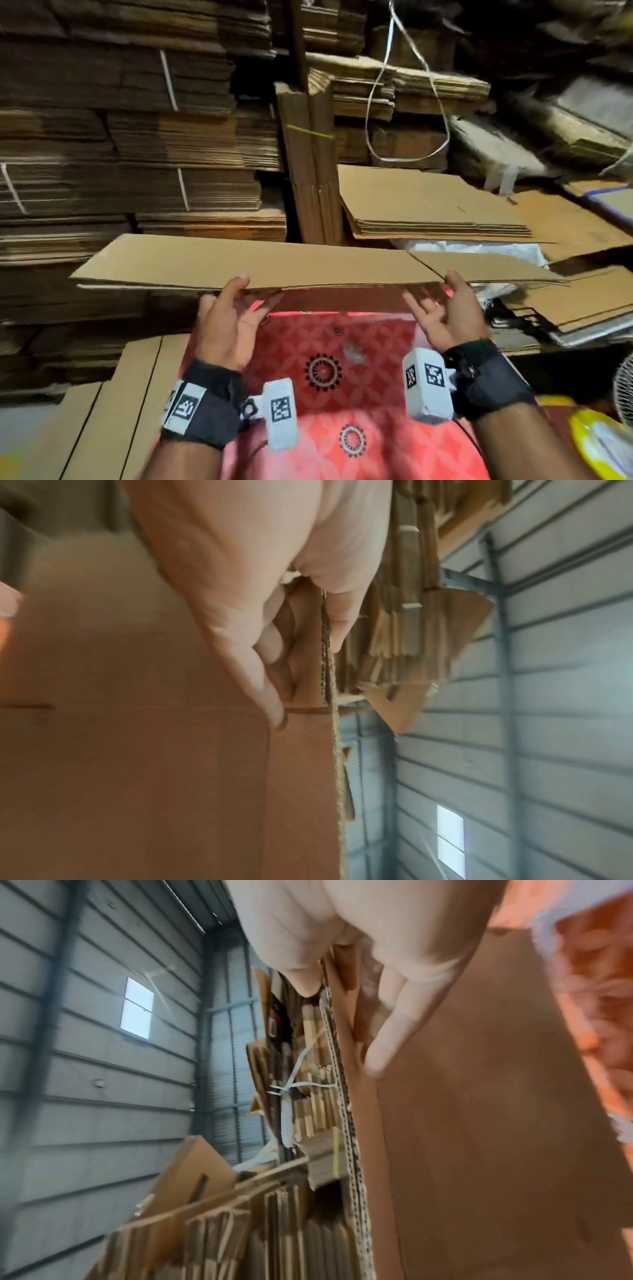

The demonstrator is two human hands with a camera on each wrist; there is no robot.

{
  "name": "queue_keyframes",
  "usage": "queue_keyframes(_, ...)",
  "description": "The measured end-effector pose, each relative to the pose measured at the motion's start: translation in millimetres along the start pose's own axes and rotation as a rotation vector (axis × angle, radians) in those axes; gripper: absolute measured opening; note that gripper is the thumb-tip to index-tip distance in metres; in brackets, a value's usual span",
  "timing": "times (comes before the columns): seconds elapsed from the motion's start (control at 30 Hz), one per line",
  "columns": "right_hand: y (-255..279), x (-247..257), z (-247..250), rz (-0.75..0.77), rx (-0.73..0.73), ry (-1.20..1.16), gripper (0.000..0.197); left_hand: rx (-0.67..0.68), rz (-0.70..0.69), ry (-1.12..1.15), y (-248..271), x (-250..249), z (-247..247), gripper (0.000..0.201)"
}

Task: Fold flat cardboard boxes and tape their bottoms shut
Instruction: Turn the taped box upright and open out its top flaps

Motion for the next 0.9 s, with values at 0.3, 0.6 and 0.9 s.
queue_keyframes(0.3, -66.5, 168.7, 49.7, 0.239, -0.019, -0.009, 0.055, 0.259, 0.007, -0.059, -4.3, 123.2, -172.3, 0.043)
queue_keyframes(0.6, -180.8, 362.9, 123.2, 0.413, 0.010, 0.055, 0.048, 0.380, -0.031, -0.008, -26.7, 287.0, -342.3, 0.063)
queue_keyframes(0.9, -303.3, 431.2, 167.0, 0.377, -0.045, 0.038, 0.034, 0.383, 0.101, -0.171, -88.5, 421.1, -405.0, 0.007)
Point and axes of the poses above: each hand's wrist, its own y-axis away from the middle knuckle, its own z-axis out of the back of the hand, x = y × z, the point moved 8 cm from there along -y, towards the middle knuckle, and after that the axes turned 15 degrees about y, right-handed, at the moved point
